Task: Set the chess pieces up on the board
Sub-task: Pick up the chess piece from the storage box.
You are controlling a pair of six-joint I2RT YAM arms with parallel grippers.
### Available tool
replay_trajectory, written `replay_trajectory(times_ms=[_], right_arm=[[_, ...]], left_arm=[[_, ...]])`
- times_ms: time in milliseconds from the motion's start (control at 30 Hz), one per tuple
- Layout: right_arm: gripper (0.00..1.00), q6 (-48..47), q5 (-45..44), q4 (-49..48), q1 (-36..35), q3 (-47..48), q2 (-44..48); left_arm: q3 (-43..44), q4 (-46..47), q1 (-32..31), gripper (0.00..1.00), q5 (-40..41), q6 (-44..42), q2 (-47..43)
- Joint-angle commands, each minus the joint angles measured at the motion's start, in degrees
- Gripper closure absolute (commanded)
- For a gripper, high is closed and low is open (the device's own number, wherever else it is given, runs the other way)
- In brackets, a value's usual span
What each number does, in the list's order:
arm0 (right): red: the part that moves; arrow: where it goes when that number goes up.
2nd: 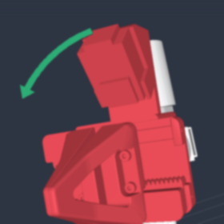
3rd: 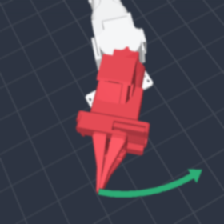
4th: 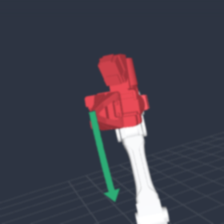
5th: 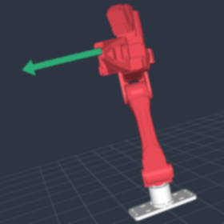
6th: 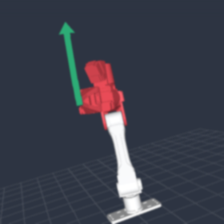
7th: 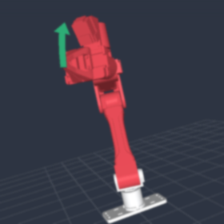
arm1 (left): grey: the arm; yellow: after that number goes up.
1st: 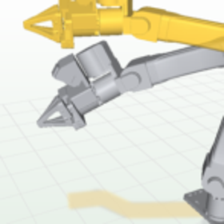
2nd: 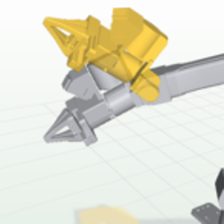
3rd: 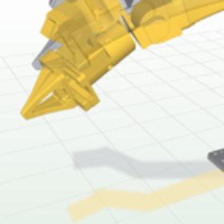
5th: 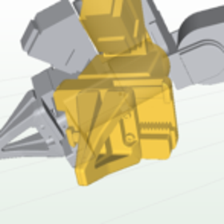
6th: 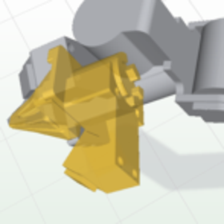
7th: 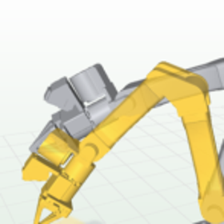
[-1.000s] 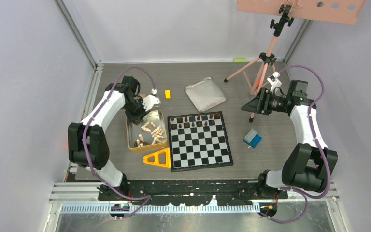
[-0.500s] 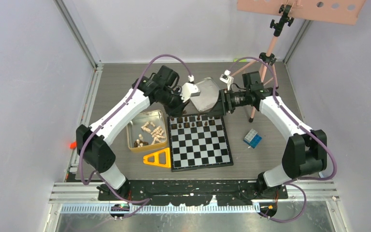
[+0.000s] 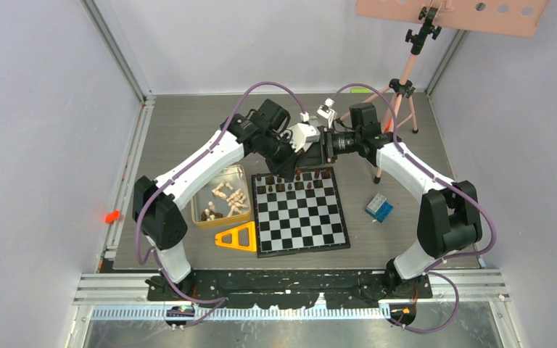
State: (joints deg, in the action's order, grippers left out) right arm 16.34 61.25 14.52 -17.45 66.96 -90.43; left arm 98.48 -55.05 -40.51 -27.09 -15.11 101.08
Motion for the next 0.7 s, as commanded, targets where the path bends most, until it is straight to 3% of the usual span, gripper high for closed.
replay_trajectory(times_ms=[0, 467, 667], right_arm=[[0.43, 2.0, 1.5, -3.8, -1.6, 1.2, -0.9], [0.56, -1.2, 1.9, 0.2, -3.0, 1.0, -1.7], [0.71, -1.3, 2.5, 0.7, -3.1, 1.1, -1.9]], left_arm=[[2.2, 2.0, -0.2, 1.0, -0.7, 1.5, -0.6], [2.4, 2.1, -0.3, 1.0, 2.7, 1.0, -0.6], [2.3, 2.2, -0.3, 0.98, 4.2, 0.7, -0.5]])
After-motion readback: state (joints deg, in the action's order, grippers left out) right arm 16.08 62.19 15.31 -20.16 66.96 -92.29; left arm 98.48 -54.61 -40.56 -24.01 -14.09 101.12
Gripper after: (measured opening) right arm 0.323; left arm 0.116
